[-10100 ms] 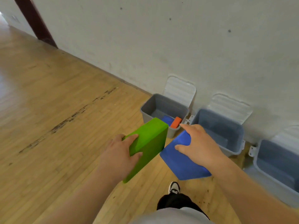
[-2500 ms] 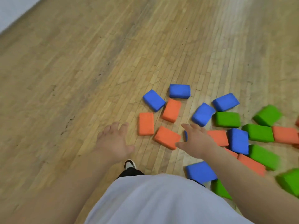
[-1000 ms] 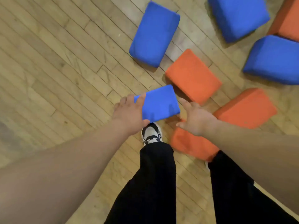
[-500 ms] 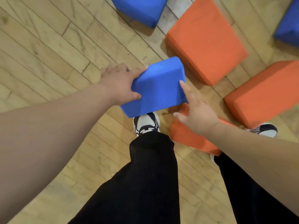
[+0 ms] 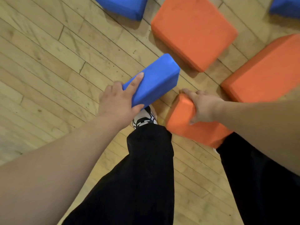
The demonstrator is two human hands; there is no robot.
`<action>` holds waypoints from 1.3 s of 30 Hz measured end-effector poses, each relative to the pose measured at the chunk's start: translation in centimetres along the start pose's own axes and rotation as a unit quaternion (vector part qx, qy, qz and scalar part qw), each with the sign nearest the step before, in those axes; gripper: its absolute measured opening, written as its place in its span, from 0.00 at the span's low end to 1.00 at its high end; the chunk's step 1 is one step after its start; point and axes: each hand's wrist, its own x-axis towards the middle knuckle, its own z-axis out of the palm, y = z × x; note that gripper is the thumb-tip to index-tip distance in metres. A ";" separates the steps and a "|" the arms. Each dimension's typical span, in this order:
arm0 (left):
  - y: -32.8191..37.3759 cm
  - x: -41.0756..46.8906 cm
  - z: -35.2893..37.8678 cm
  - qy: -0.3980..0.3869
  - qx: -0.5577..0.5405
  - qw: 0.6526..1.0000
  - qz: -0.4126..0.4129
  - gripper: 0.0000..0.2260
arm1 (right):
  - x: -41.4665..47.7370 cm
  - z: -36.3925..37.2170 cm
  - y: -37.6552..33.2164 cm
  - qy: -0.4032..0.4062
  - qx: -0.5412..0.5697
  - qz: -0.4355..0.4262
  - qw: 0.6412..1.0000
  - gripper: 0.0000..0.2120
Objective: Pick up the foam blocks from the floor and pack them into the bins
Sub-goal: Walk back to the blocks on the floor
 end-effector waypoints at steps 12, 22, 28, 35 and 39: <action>23.2 -10.8 -18.3 -0.026 -0.041 0.999 -0.016 0.41 | -30.3 -4.9 9.0 0.310 0.394 0.105 0.859 0.54; 54.6 -32.1 -40.0 0.036 0.161 0.945 0.282 0.41 | -67.6 -9.9 22.1 0.418 0.390 0.239 0.785 0.45; 68.7 -43.4 -45.1 0.064 0.264 0.845 0.460 0.39 | -82.6 -5.8 25.1 0.465 0.441 0.341 0.688 0.44; 81.1 -51.6 -47.2 0.080 0.314 0.742 0.588 0.37 | -91.7 -3.8 26.7 0.492 0.435 0.473 0.587 0.41; 87.8 -54.4 -48.7 0.088 0.298 0.699 0.644 0.35 | -96.2 -3.9 30.8 0.513 0.424 0.517 0.538 0.42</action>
